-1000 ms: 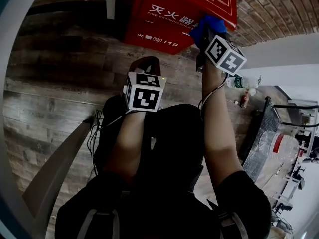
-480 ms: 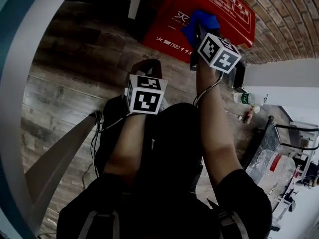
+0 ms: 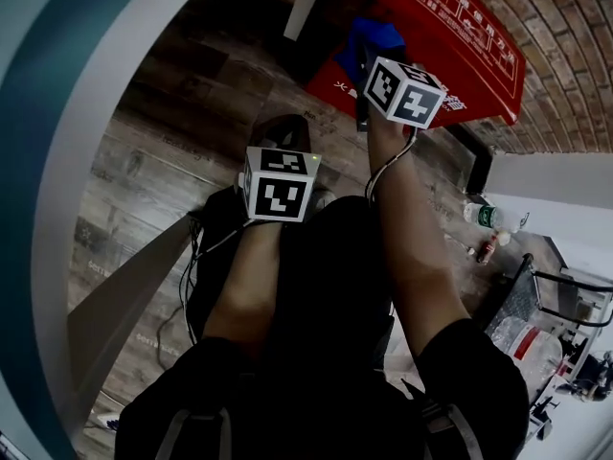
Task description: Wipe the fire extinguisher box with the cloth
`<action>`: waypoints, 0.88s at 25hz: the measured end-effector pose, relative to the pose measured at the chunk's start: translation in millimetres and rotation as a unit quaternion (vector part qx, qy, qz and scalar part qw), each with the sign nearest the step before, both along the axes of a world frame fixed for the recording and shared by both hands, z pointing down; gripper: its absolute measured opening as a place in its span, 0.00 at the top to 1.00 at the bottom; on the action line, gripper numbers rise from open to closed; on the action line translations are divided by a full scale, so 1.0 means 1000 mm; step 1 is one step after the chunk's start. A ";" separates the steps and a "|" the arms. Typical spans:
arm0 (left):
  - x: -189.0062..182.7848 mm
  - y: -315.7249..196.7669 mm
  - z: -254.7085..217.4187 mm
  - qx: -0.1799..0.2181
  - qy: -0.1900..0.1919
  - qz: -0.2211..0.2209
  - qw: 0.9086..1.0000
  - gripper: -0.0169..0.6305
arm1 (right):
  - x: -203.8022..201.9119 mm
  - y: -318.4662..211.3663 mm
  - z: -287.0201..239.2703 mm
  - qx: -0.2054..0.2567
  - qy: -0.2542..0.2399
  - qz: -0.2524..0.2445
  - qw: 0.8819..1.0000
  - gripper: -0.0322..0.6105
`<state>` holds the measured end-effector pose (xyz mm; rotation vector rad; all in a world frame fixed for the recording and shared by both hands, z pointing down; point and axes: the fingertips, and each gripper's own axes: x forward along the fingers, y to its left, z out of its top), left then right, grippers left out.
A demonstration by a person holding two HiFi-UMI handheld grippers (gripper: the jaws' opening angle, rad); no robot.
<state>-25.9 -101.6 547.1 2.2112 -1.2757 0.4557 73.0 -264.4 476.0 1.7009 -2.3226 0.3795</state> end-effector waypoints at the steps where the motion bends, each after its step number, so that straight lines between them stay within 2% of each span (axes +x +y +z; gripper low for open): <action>1: -0.002 -0.002 0.001 -0.002 -0.001 -0.002 1.000 0.97 | -0.004 -0.002 0.003 -0.003 0.000 -0.005 1.000 0.80; 7: -0.004 -0.007 0.009 -0.008 -0.005 -0.002 1.000 0.97 | -0.015 -0.006 0.029 -0.039 0.012 -0.026 0.999 0.80; 11: 0.004 -0.006 0.011 -0.013 -0.005 0.008 1.000 0.97 | -0.006 0.000 0.041 -0.068 0.024 -0.032 0.997 0.80; 16: 0.015 -0.008 0.010 -0.009 -0.005 0.025 1.000 0.97 | 0.016 0.008 0.046 -0.095 0.027 -0.008 0.995 0.80; 22: 0.050 -0.003 0.009 -0.011 0.012 0.066 0.998 0.97 | 0.061 0.028 0.045 -0.114 0.033 0.028 0.993 0.80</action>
